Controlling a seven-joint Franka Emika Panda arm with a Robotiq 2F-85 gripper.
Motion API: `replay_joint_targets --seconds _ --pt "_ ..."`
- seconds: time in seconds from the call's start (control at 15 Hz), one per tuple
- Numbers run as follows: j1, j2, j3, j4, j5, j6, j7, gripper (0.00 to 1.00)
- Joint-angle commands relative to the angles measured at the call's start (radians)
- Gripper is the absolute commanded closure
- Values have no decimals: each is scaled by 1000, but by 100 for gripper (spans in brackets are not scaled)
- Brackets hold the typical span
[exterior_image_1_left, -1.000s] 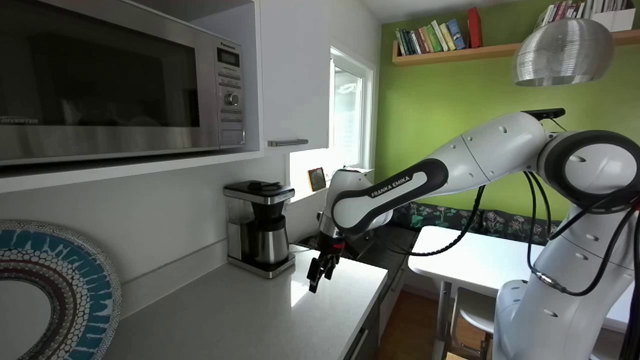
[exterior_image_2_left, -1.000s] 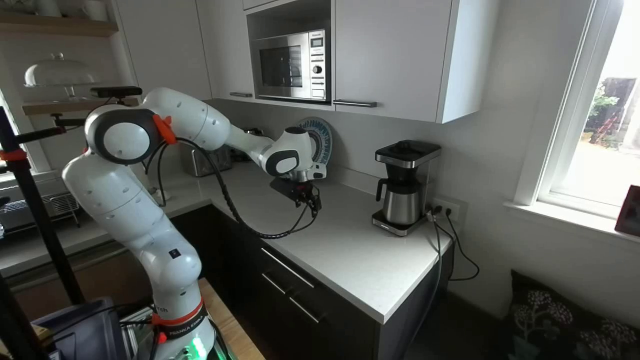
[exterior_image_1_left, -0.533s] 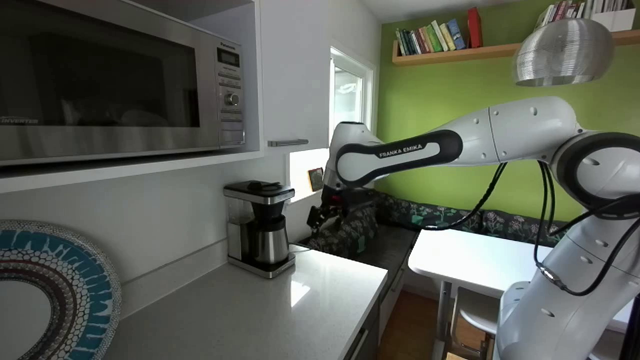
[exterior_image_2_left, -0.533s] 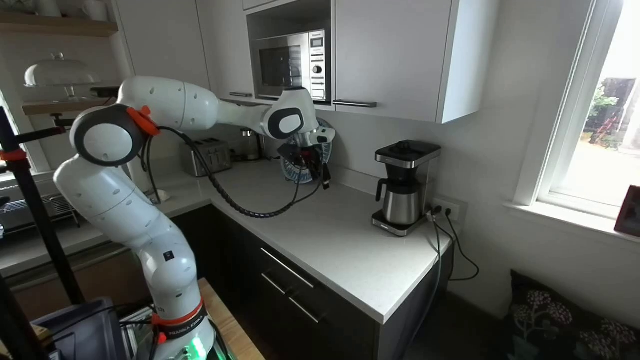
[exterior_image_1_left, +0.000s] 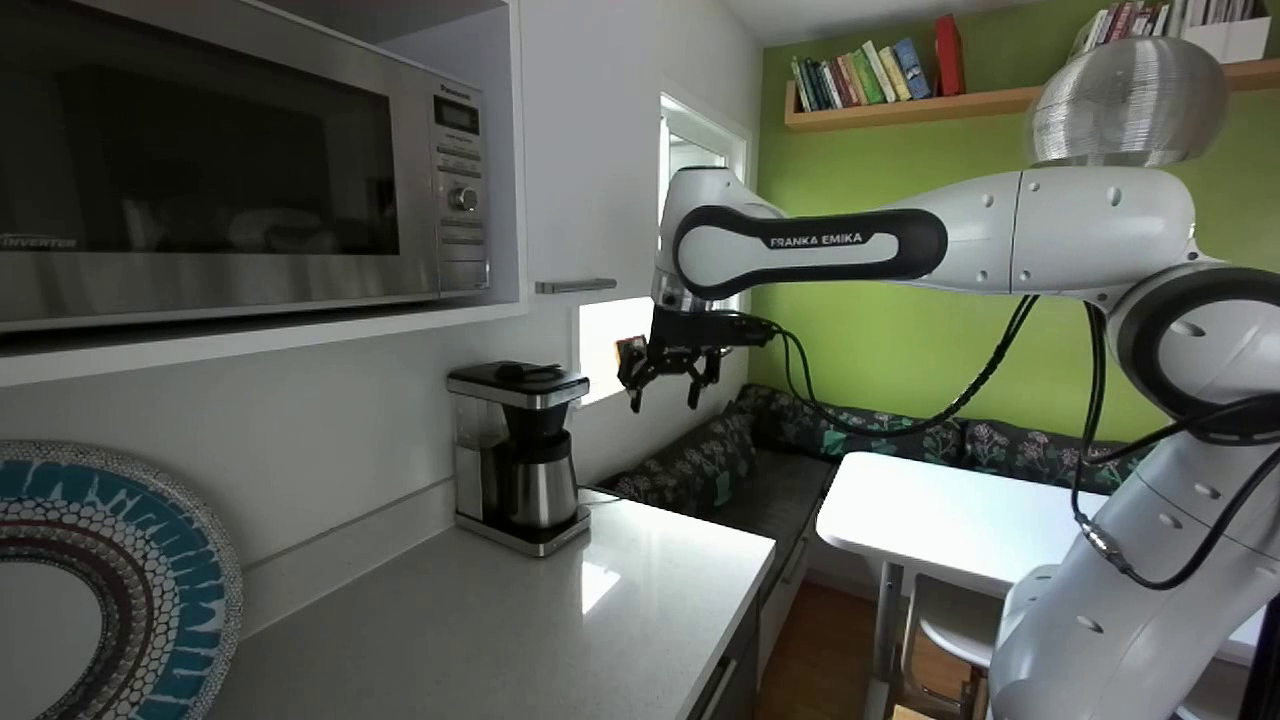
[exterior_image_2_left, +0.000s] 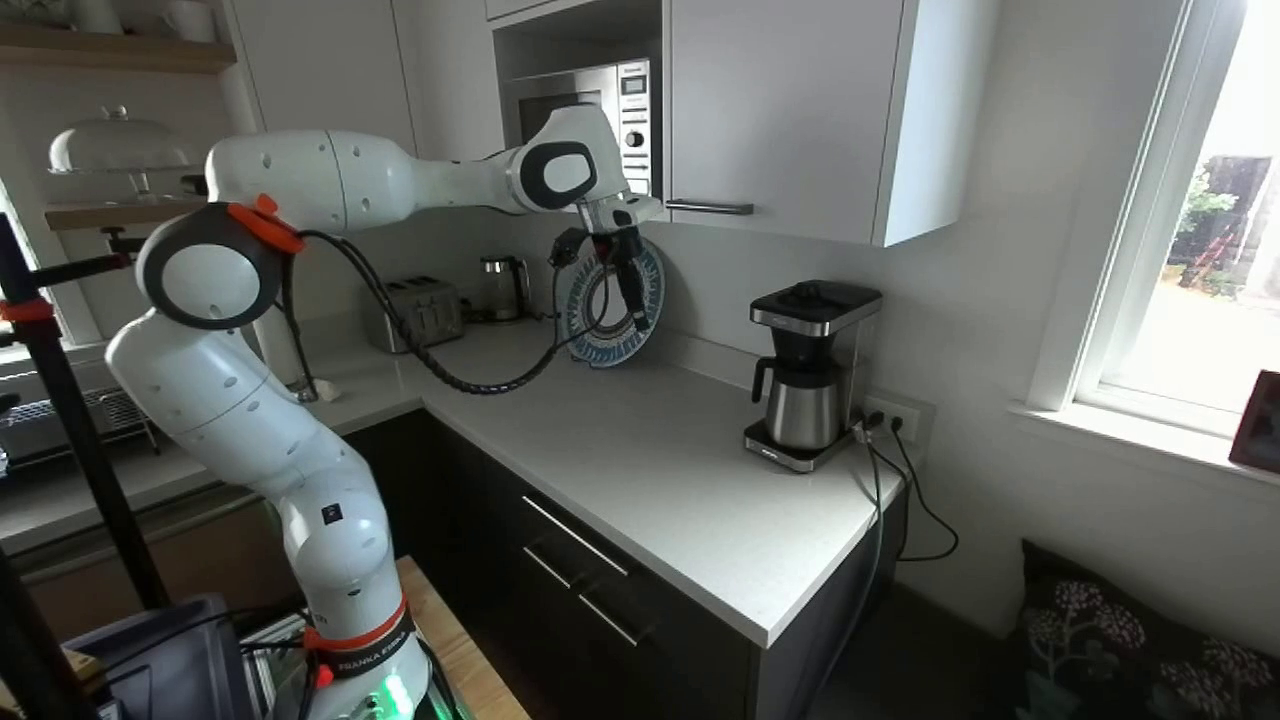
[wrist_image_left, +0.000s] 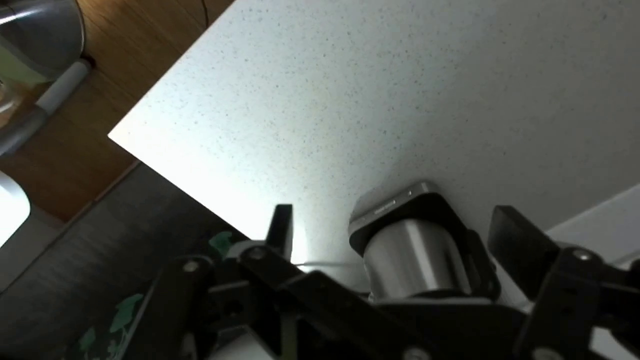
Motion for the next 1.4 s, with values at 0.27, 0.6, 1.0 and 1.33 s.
replay_joint_targets --seconds 0.27,0.6,1.0,1.33 --pt "-21 -23 25 34 -76 150 192 0" --pt "-31 -32 34 35 -93 177 248 0" --pt "-35 -30 -6 83 32 257 354 0" --pt "-32 -14 -30 121 124 290 434 0"
